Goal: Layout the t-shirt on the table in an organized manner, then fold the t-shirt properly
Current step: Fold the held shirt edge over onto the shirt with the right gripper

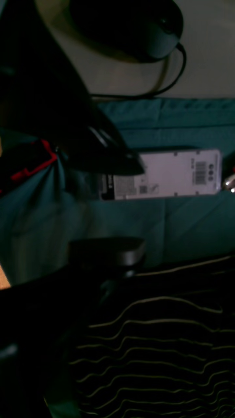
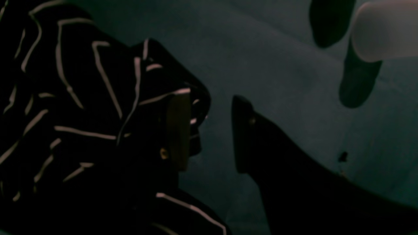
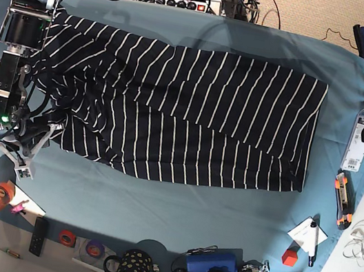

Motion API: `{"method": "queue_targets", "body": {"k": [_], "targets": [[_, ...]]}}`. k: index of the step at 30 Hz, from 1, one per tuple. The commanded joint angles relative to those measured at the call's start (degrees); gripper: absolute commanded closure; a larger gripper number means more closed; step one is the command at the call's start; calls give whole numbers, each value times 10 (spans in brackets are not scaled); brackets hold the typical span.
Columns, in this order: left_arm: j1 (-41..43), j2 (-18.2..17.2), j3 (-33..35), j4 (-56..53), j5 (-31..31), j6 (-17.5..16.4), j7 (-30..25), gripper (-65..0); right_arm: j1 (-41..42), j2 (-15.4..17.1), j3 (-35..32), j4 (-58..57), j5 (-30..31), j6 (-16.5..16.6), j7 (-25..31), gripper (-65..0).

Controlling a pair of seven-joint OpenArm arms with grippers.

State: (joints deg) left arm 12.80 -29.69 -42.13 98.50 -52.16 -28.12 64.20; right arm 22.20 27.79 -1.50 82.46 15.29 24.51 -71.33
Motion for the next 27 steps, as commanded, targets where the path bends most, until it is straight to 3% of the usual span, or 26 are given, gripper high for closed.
{"method": "queue_targets", "body": {"k": [1,5,16,21,27], "targets": [[-4,-12,-5,8,-10,-2,-12,-309,12,11,5,9,5,-3,32,-215],[-4,-12,-5,8,-10,-2,-12,-309,-23,9,3,4,5,-1,144,-215],[-4,-12,-5,8,-10,-2,-12,-309,-32,-42,4,-110,7,5,158,-210],[-4,-12,-5,8,-10,-2,-12,-309,-28,-43,4,-91,-2,2,143,-4],[-4,-12,-5,8,-10,-2,-12,-309,-11,-43,4,-32,-25,-2,144,0]]}}
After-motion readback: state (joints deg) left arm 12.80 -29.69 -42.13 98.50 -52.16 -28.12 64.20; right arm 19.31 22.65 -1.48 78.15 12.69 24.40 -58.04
